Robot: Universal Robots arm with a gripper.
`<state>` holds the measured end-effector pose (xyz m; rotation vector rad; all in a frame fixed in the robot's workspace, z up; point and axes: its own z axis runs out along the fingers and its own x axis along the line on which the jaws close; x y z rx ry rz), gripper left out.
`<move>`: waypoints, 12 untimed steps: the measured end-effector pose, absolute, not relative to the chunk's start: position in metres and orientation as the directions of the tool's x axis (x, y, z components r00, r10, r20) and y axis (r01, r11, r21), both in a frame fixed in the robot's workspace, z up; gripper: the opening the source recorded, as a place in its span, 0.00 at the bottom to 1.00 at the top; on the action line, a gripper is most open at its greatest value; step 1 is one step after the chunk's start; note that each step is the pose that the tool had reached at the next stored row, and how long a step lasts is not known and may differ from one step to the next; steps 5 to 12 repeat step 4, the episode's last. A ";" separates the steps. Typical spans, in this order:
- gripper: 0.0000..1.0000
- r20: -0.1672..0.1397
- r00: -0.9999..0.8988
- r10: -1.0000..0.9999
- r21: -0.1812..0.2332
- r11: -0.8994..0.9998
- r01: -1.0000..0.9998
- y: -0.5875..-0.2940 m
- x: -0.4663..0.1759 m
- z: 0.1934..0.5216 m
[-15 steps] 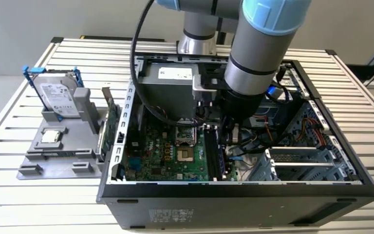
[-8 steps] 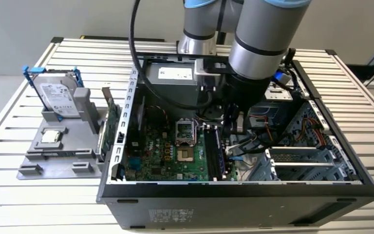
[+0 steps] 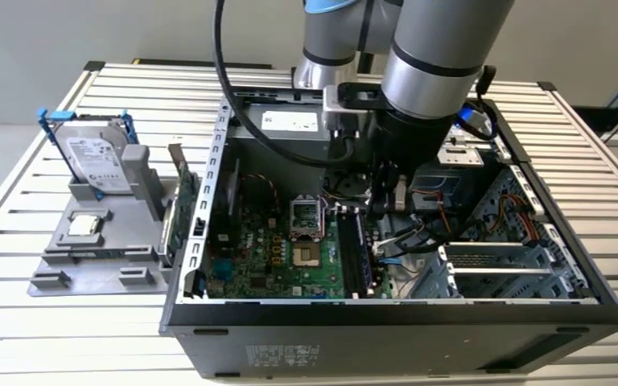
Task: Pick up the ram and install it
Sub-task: 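Press down the ram until it locks into place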
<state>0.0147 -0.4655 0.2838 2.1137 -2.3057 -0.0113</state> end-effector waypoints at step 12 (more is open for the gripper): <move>0.00 0.005 -0.087 -0.996 0.017 0.087 -0.996 -0.466 0.015 0.284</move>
